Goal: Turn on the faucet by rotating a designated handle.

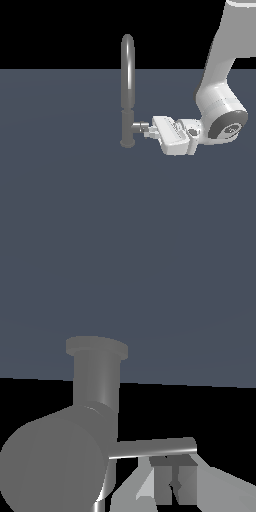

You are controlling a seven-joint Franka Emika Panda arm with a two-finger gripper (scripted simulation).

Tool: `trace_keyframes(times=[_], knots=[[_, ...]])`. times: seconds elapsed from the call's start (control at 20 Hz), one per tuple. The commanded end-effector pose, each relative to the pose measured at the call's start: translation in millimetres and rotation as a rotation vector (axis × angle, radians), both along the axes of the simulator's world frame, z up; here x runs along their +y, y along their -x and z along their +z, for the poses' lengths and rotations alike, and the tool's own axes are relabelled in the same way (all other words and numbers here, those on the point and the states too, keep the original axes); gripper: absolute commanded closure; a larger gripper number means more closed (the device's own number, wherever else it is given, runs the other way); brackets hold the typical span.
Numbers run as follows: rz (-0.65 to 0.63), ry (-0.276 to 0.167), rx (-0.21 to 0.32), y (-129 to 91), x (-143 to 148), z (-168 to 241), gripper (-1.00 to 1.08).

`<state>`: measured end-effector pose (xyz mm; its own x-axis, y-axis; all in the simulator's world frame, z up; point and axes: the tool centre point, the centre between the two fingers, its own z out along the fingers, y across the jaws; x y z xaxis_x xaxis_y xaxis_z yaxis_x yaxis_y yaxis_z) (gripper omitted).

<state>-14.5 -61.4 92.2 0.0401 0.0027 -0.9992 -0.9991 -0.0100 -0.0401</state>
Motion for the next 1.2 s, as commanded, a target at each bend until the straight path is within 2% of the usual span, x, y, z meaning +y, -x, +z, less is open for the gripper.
trace_keyframes(times=[0.0,0.6,0.65,0.7,1.15], knots=[[0.000,0.000,0.001,0.1,-0.1,-0.3,1.08],[-0.006,0.002,0.037,-5.8,-0.3,-52.4,1.08],[-0.006,0.002,0.037,-5.8,-0.3,-52.4,1.08],[0.005,-0.006,-0.017,-16.2,-3.9,-17.4,1.08],[-0.002,-0.001,0.015,-26.7,-1.7,-48.2,1.08]])
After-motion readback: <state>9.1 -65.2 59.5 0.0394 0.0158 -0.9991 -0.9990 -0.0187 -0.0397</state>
